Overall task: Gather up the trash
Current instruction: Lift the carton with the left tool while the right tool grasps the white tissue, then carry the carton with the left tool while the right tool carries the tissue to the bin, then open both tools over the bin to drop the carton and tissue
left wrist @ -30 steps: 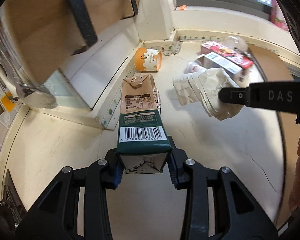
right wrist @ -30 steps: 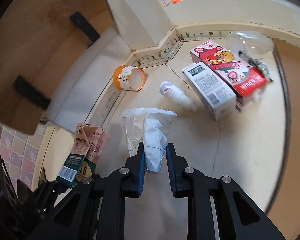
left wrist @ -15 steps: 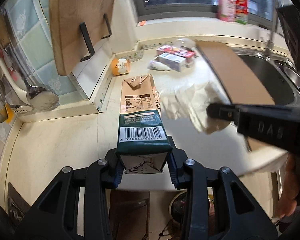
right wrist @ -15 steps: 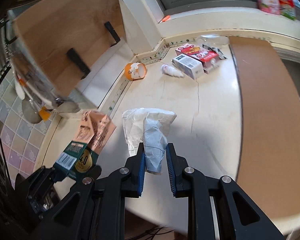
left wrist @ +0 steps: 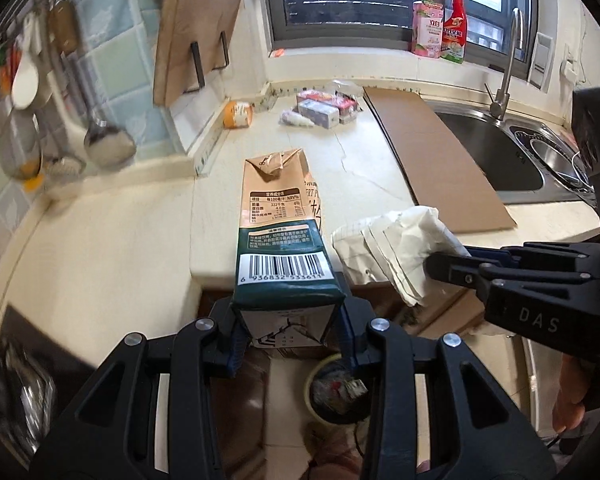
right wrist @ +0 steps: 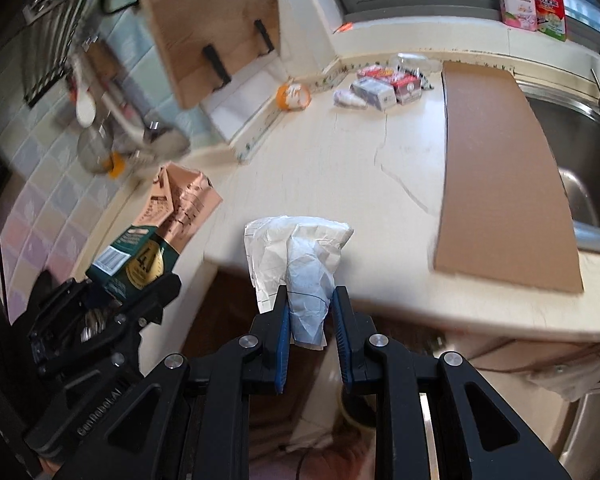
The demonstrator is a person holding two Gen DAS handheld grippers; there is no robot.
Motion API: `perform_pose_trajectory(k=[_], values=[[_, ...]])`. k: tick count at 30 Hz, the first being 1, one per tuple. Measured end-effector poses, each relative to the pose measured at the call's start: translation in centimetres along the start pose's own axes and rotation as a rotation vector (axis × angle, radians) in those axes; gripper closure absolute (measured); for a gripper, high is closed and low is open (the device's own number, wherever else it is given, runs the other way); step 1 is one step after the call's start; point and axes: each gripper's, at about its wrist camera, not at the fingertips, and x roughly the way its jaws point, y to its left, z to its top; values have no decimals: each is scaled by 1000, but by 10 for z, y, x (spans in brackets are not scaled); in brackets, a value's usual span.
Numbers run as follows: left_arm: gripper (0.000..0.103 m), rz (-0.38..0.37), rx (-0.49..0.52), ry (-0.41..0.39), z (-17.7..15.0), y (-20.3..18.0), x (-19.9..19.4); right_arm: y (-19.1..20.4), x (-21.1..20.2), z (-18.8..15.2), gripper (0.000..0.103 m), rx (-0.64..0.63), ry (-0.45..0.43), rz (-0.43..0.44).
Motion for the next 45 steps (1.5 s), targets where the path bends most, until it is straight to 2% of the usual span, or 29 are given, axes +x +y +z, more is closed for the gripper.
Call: perform_pose_trajectory(k=[4,8,14,22,30,35,38,40,45], values=[[69,-10,-19,34,-32,-16,-9,-12,-15,-35,84,-38,37,2],[69,-34,4,87,-66,-36,-7,-30,-17,-69,83,-41,92,12],[69,-45,-24,215,-119,-55,26,-63,4,-118,83,-20,197,11],[69,-67,-41,385,-191,-63,110,-109,81,-182,83,37,362,-30],[69,-91,-106,565,-264,-62,231,-151,193,-243,83,91,473,-62],[69,-103,-124,610,-301,-63,289,-170,259,-267,81,117,515,-72],[68,-119,-137,638,-318,-61,316,-179,299,-286,70,121,542,-68],[68,-99,-126,653,-330,-60,330,-184,315,-292,63,118,529,-82],[67,-82,-146,682,-344,-48,347,-195,334,-307,61,125,538,-95]])
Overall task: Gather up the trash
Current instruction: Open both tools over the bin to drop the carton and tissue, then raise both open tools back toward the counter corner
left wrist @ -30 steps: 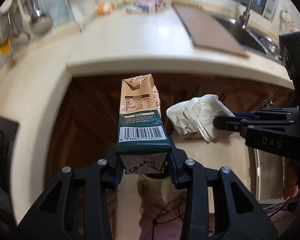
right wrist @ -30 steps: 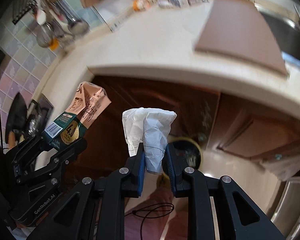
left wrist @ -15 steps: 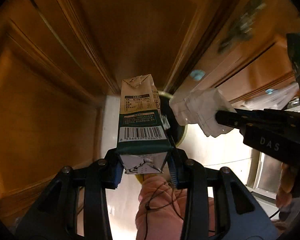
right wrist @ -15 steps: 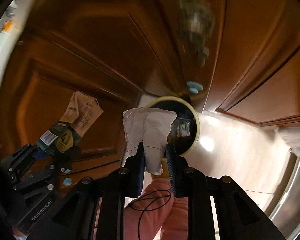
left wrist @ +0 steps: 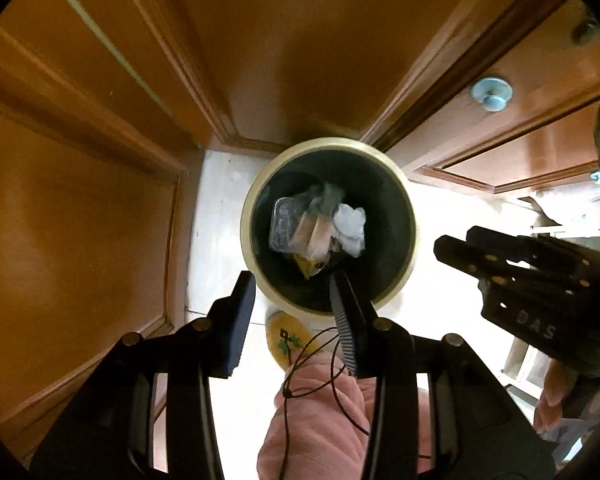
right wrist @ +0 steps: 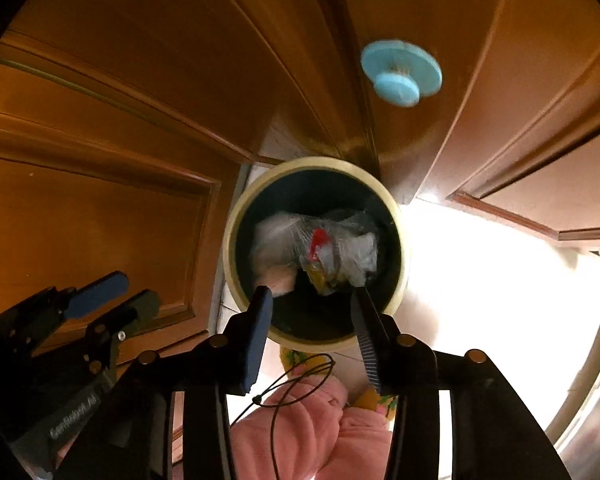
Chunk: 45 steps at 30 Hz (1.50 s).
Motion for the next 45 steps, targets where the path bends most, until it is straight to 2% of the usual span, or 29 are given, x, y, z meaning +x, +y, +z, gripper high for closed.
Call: perform_pose_trajectory(k=[5,10,14,18,24,29,32,34,36,40,45], values=[[67,0,-6,-3,6,3,-5,-2,4,-5,61,-6,20,-7],[67,14,27,-22,4,-6,-37,4,-17,-12,61,-6,23,1],[67,16,36,-40,5,-16,-83,14,-47,-17,61,-4,10,10],[67,6,51,-84,7,-23,-147,34,-101,-19,61,-26,-18,18],[67,7,74,-206,19,-25,-269,71,-197,-19,61,-84,-74,23],[67,17,78,-358,38,-25,-373,110,-292,-9,61,-154,-175,30],[67,24,78,-452,52,-24,-428,131,-343,-3,56,-195,-253,32],[63,24,78,-517,63,-22,-459,143,-374,2,52,-219,-318,27],[53,24,79,-563,72,-24,-480,154,-399,8,52,-234,-371,18],[53,39,116,-659,94,-26,-514,169,-439,22,52,-255,-472,-4],[52,52,150,-723,112,-31,-546,179,-474,49,52,-241,-575,-39]])
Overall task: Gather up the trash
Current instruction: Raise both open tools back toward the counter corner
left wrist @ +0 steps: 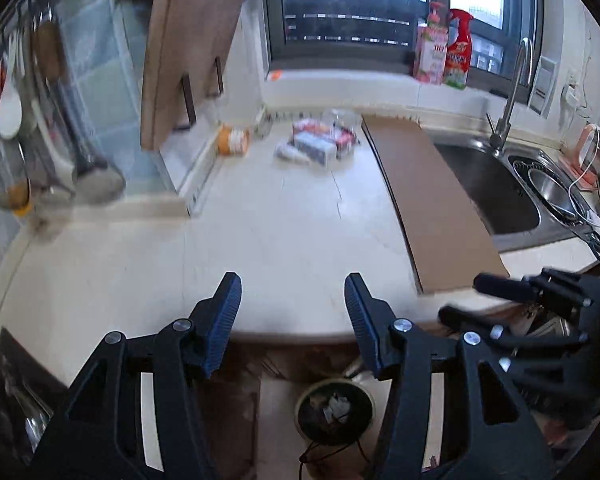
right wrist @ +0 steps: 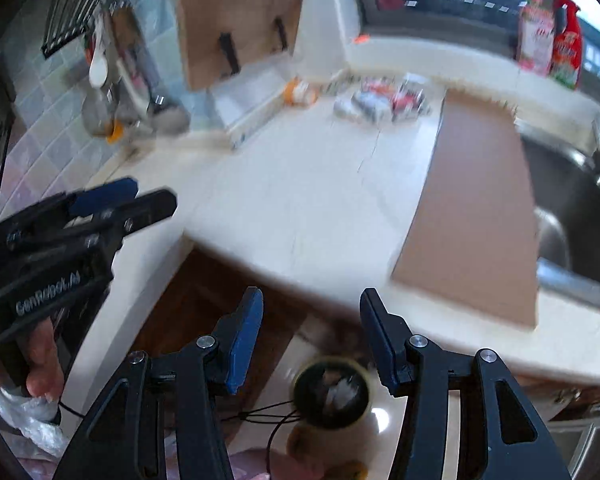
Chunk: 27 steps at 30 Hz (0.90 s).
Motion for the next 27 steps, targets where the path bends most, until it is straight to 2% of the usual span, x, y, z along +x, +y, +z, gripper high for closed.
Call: perform_pose_trajectory(k=[6,10,15,21,27], values=[[52,57,4,-43,34,11,10,-28,-22,64,52,62,-78,-29],[52,99,-23,-78,60,15,15,-35,-29,116,52,24,-109,-42],[52,161,-90,-111,93,14,38,-53,-15,183,52,-35,-102,-35],[52,281,-227,-94,122,17,98,-83,49,267,53,-132,-77,62],[52,383,-360,-68,142,17,167,-97,143,320,56,-254,0,183]])
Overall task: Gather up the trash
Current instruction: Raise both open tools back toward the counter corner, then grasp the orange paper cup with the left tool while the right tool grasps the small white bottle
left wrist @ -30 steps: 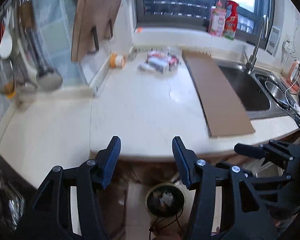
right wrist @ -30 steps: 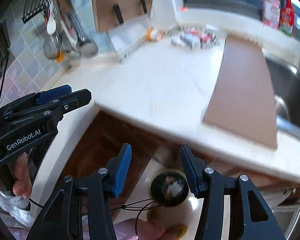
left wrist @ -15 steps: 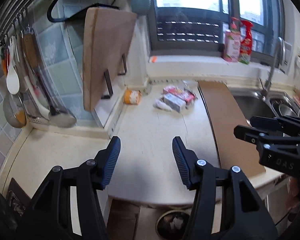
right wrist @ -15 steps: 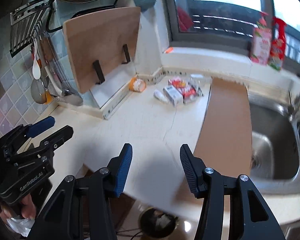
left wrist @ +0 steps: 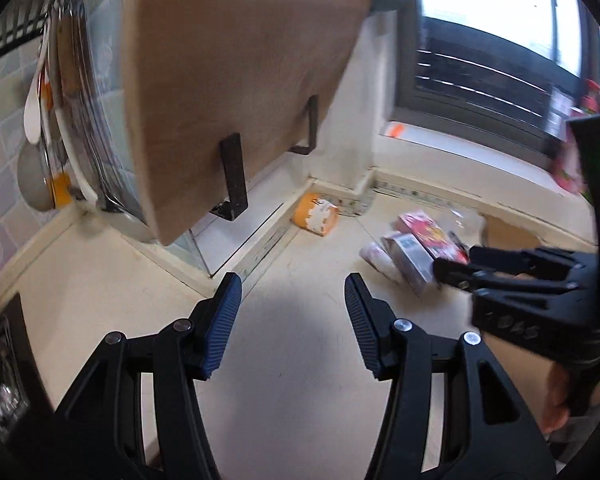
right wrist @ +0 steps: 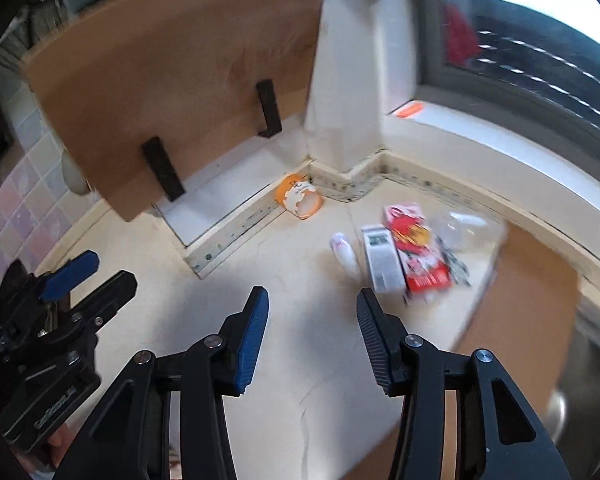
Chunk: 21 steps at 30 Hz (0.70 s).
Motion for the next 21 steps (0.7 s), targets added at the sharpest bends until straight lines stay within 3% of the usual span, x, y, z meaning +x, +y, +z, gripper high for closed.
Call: perform_pose_trajectory(k=[5,10,15,21], values=[[56,80,-71,29,1,-12,52,-26,87,27,62,-41,88,79],[57,151,-102,61,-4,-14,94,-29,151,32,63,-89,126,73],[57,175,-119,81,-7,-17,119,-34,195,33,63,-131,169,27],[57,186,-124,94,-7,-25,141,-34,219,31,74,-195,196,17]])
